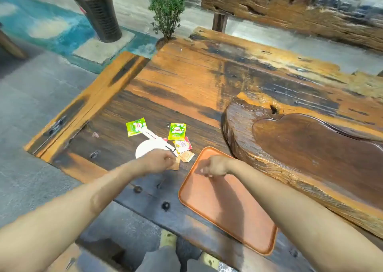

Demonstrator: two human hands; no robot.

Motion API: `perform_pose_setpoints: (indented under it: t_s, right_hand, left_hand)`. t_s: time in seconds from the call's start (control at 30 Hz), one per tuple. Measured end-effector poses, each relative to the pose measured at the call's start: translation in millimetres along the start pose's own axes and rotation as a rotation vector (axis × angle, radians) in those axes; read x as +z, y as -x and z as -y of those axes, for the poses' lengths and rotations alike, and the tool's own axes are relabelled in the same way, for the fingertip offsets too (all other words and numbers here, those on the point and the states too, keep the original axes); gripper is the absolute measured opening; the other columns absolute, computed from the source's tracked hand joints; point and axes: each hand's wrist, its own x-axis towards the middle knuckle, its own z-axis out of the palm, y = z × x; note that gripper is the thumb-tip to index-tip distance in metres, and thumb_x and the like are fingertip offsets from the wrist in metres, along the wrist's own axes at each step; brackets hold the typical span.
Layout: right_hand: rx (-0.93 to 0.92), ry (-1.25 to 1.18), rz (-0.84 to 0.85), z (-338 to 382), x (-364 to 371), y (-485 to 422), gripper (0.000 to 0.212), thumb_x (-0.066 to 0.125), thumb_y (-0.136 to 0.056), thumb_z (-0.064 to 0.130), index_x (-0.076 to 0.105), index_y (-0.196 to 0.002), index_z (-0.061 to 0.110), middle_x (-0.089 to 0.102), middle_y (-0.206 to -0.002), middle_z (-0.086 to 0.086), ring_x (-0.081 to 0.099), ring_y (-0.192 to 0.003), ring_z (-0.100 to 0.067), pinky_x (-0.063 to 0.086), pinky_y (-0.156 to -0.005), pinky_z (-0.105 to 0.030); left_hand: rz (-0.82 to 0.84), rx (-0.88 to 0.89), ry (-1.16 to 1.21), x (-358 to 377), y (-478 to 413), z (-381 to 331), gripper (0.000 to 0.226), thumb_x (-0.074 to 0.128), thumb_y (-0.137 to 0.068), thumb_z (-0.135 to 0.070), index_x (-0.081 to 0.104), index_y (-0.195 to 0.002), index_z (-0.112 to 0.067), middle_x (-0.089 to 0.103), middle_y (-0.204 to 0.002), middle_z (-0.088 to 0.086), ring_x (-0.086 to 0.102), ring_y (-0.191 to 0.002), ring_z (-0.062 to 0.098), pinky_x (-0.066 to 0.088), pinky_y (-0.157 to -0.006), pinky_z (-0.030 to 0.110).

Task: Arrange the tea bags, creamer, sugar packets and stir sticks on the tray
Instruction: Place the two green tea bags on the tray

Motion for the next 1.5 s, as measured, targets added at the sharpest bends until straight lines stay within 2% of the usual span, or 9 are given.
perform_pose_setpoints:
  t_s: [0.13, 0.27, 0.47, 0.6, 0.83, 0.97, 1.07, 1.2, 1.5]
  right_hand:
    - [0.03, 0.009, -0.264, 18.6, -23.9, -37.2, 0.032, 0.054, -0.088, 0.03, 0.067, -0.101, 0.003, 0.066, -0.111, -0.018, 0.06, -0.1, -0.03, 0.046, -0.078, -0.03]
    - [0.072, -0.045, -0.412, 33.4, -30.1, -79.6, 0.026, 0.053, -0.088, 0.025, 0.068, -0.1, 0.007, 0.067, -0.113, -0.016, 0.062, -0.104, -0.03, 0.048, -0.081, -0.032]
    - [0.111, -0.143, -0.583, 46.0, -30.4, -138.7, 0.035, 0.053, -0.087, 0.037, 0.066, -0.099, 0.006, 0.067, -0.111, -0.016, 0.057, -0.109, -0.031, 0.047, -0.087, -0.035]
    - [0.176, -0.169, -0.712, 50.5, -21.8, -168.6, 0.055, 0.051, -0.086, 0.051, 0.051, -0.117, 0.006, 0.054, -0.126, -0.013, 0.043, -0.121, -0.03, 0.036, -0.098, -0.04]
    - [0.234, -0.235, -0.799, 70.2, -9.9, -193.5, 0.061, 0.063, -0.08, 0.047, 0.039, -0.118, 0.005, 0.048, -0.128, -0.016, 0.04, -0.121, -0.032, 0.032, -0.1, -0.042]
    - [0.217, -0.344, -0.807, 67.9, -8.6, -197.0, 0.056, 0.066, -0.079, 0.043, 0.044, -0.116, 0.006, 0.052, -0.127, -0.014, 0.041, -0.121, -0.031, 0.032, -0.1, -0.043]
    - [0.214, -0.401, -0.803, 65.2, -9.4, -197.2, 0.054, 0.068, -0.079, 0.039, 0.046, -0.116, 0.007, 0.054, -0.126, -0.013, 0.042, -0.121, -0.03, 0.031, -0.1, -0.043]
    - [0.247, -0.434, -0.837, 66.1, -6.9, -194.5, 0.051, 0.069, -0.079, 0.035, 0.046, -0.118, 0.009, 0.052, -0.127, -0.013, 0.042, -0.121, -0.03, 0.031, -0.1, -0.042]
    - [0.219, -0.61, -0.847, 59.1, -6.3, -189.9, 0.032, 0.068, -0.08, 0.026, 0.053, -0.106, 0.016, 0.062, -0.114, -0.009, 0.05, -0.113, -0.029, 0.031, -0.094, -0.038]
  left_hand:
    - [-0.431, -0.177, 0.195, -29.2, -31.3, 33.8, 0.023, 0.047, -0.086, -0.017, 0.067, -0.097, -0.014, 0.071, -0.106, 0.007, 0.062, -0.101, 0.026, 0.044, -0.082, 0.028]
    - [-0.593, -0.354, 0.282, -47.7, -57.8, 73.2, 0.025, 0.053, -0.083, -0.017, 0.065, -0.104, -0.011, 0.069, -0.108, 0.019, 0.061, -0.103, 0.034, 0.046, -0.087, 0.034]
    - [-0.581, -0.441, 0.217, -54.1, -103.1, 126.2, 0.042, 0.056, -0.083, -0.017, 0.052, -0.124, -0.009, 0.055, -0.126, 0.023, 0.048, -0.118, 0.037, 0.038, -0.099, 0.039]
    - [-0.516, -0.411, 0.086, -54.4, -131.0, 146.8, 0.052, 0.049, -0.089, -0.026, 0.037, -0.138, -0.013, 0.041, -0.145, 0.011, 0.033, -0.132, 0.033, 0.033, -0.108, 0.043]
    - [-0.547, -0.418, -0.128, -53.7, -146.9, 160.2, 0.047, 0.059, -0.081, -0.03, 0.05, -0.124, -0.013, 0.051, -0.122, 0.019, 0.041, -0.118, 0.037, 0.041, -0.094, 0.047]
    - [-0.48, -0.525, 0.147, -64.8, -146.6, 168.0, 0.047, 0.072, -0.073, -0.031, 0.056, -0.113, -0.013, 0.057, -0.116, 0.016, 0.051, -0.112, 0.035, 0.044, -0.095, 0.039]
    - [-0.442, -0.49, 0.5, -71.0, -145.0, 168.6, 0.02, 0.073, -0.075, -0.016, 0.061, -0.088, -0.009, 0.063, -0.087, 0.009, 0.059, -0.07, 0.021, 0.048, -0.057, 0.011]
    - [-0.443, -0.443, 0.841, -80.4, -141.6, 168.3, 0.023, 0.064, -0.08, -0.002, 0.052, -0.063, -0.012, 0.061, -0.036, -0.007, 0.055, -0.034, 0.001, 0.041, -0.034, 0.008]
    - [-0.612, -0.305, 1.1, -107.6, -125.4, 159.9, 0.017, 0.06, -0.084, -0.011, 0.055, -0.071, -0.02, 0.068, -0.058, -0.007, 0.061, -0.045, 0.0, 0.047, -0.039, 0.011]
